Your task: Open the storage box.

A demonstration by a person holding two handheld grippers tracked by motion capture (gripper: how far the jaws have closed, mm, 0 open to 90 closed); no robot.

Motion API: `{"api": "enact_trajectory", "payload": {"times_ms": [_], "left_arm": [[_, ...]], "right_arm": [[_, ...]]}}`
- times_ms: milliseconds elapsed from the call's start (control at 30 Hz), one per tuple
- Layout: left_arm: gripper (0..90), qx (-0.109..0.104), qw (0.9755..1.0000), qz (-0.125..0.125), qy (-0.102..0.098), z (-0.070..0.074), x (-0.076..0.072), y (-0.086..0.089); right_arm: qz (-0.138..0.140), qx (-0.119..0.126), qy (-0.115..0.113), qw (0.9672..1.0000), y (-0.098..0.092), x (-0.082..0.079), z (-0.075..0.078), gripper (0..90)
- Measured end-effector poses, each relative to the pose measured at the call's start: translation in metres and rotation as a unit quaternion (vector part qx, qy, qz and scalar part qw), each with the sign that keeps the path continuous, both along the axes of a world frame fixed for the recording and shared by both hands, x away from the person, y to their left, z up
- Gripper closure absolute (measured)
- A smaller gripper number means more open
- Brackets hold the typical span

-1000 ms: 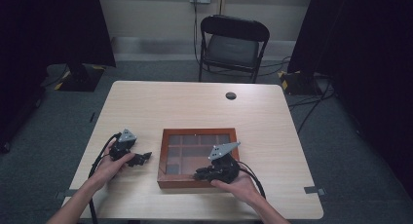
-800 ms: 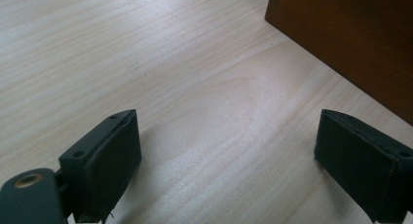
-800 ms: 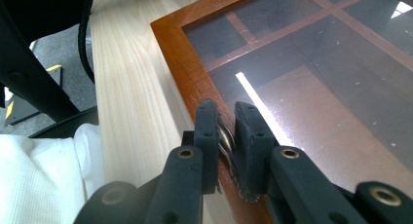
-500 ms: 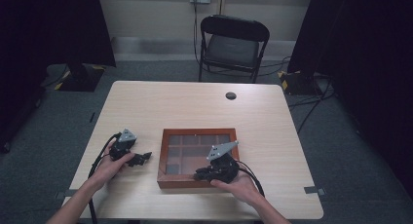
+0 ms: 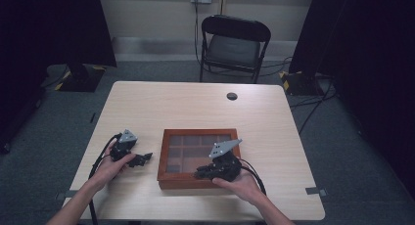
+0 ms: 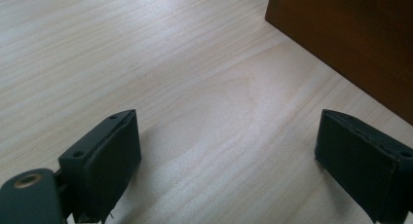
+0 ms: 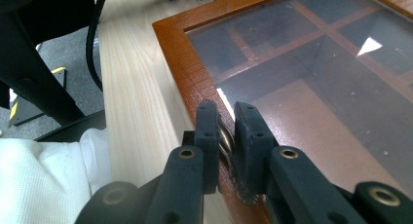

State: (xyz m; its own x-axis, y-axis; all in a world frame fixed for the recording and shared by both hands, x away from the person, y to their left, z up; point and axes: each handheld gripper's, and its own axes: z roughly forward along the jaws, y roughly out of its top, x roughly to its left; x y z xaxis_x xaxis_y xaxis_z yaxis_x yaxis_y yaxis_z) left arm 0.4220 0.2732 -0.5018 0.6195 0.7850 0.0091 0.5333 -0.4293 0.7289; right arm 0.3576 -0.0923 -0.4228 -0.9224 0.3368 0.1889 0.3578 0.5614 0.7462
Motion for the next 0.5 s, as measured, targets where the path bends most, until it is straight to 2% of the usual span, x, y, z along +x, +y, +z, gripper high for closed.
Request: {"api": "enact_trajectory", "payload": {"times_ms": [200, 500], "left_arm": [[8.6, -0.002, 1.0, 0.002, 0.001, 0.0, 0.0, 0.0], [8.6, -0.001, 1.0, 0.001, 0.001, 0.0, 0.0, 0.0]], "right_arm": [[0.003, 0.011, -0.001, 0.9999, -0.002, 0.003, 0.01, 81.3], [-0.002, 0.017, 0.001, 0.9998, -0.003, 0.004, 0.016, 81.2]]}}
